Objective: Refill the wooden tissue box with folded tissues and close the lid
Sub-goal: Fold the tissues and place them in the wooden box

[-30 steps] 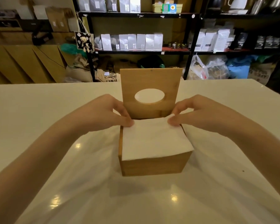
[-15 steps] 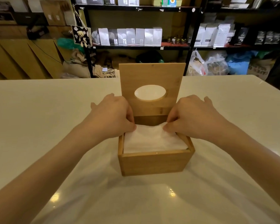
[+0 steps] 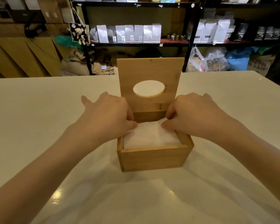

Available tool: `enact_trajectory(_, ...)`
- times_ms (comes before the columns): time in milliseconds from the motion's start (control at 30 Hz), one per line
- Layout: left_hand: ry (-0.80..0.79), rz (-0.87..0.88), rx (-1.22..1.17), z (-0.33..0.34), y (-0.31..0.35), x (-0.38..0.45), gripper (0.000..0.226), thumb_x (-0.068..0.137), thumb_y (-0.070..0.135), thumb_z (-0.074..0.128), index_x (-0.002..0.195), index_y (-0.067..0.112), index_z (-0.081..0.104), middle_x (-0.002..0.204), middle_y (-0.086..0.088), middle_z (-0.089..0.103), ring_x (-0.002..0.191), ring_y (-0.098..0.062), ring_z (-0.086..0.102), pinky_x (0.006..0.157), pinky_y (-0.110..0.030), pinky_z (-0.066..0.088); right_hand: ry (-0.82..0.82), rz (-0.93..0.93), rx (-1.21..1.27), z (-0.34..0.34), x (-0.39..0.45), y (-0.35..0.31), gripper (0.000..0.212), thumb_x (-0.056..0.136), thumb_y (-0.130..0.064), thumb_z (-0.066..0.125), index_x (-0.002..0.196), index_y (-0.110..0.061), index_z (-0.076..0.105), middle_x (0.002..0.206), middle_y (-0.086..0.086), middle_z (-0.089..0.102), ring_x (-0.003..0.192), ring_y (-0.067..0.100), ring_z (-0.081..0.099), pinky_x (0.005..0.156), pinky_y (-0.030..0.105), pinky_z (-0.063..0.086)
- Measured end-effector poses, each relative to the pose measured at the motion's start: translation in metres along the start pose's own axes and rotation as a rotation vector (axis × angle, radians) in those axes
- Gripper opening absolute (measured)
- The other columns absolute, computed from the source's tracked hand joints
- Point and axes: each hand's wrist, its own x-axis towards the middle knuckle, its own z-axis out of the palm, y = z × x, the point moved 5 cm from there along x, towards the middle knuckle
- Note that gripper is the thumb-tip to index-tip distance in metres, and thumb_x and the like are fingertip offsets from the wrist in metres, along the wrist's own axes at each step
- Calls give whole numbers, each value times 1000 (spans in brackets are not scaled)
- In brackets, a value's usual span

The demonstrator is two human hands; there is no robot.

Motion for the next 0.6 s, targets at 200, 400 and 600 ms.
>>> enact_trajectory(200, -102, 2, 33, -1, 1, -16, 29, 76, 49, 63, 98, 33, 69, 140, 1, 44, 141, -26, 13, 107, -65, 10, -33, -88, 158, -8, -20, -3, 26, 78, -33, 64, 104, -29, 65, 96, -4, 62, 91, 19, 49, 94, 45, 37)
enact_trajectory(400, -251, -36, 127, 13, 6, -7, 32, 74, 35, 71, 105, 28, 65, 140, -5, 40, 142, -37, 2, 103, -74, 8, -220, -65, 47, 5, -16, -7, 29, 75, -27, 69, 103, -25, 67, 101, -1, 60, 95, 22, 52, 93, 46, 36)
enact_trajectory(600, -238, -130, 221, 25, 9, 0, 42, 80, 15, 64, 120, 24, 54, 143, -11, 27, 141, -41, -6, 100, -77, 5, -197, -6, -73, 19, -7, -6, 28, 79, -15, 61, 106, -24, 63, 102, 1, 60, 105, 28, 51, 105, 65, 19)
